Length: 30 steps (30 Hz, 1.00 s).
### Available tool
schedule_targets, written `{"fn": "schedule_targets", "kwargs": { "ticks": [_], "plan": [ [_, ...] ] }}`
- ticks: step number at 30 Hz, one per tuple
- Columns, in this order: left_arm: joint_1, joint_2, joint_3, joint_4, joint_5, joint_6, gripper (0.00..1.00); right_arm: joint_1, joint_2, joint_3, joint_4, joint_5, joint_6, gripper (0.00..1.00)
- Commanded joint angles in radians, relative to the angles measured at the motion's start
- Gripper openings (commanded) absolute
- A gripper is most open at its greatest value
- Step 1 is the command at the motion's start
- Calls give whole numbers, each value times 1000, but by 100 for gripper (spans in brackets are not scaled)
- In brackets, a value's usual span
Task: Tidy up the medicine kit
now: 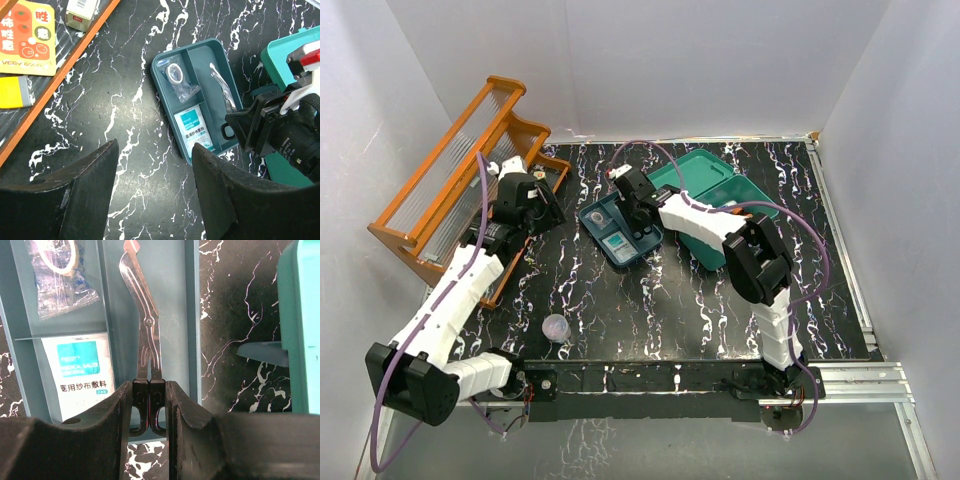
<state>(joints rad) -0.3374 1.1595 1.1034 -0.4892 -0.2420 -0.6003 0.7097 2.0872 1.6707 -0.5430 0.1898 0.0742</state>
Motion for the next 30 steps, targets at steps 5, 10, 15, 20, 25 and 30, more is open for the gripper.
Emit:
{"fn": "schedule_targets", "kwargs": {
  "ticks": [5,10,15,20,25,30],
  "plan": [
    [3,40,51,78,7,51,60,-8,28,71,41,-36,-26,17],
    [3,69,58,108,6,64,60,-9,50,89,20,6,-10,28],
    [3,83,63,121,3,68,60,-9,39,105,10,5,17,33],
    [2,89,65,120,13,68,60,-8,48,125,-13,22,26,39],
    [3,81,64,103,12,63,60,-6,43,141,-28,-39,24,37],
    [3,59,58,93,-17,44,60,1,79,151,-36,-115,37,31]
  ]
}}
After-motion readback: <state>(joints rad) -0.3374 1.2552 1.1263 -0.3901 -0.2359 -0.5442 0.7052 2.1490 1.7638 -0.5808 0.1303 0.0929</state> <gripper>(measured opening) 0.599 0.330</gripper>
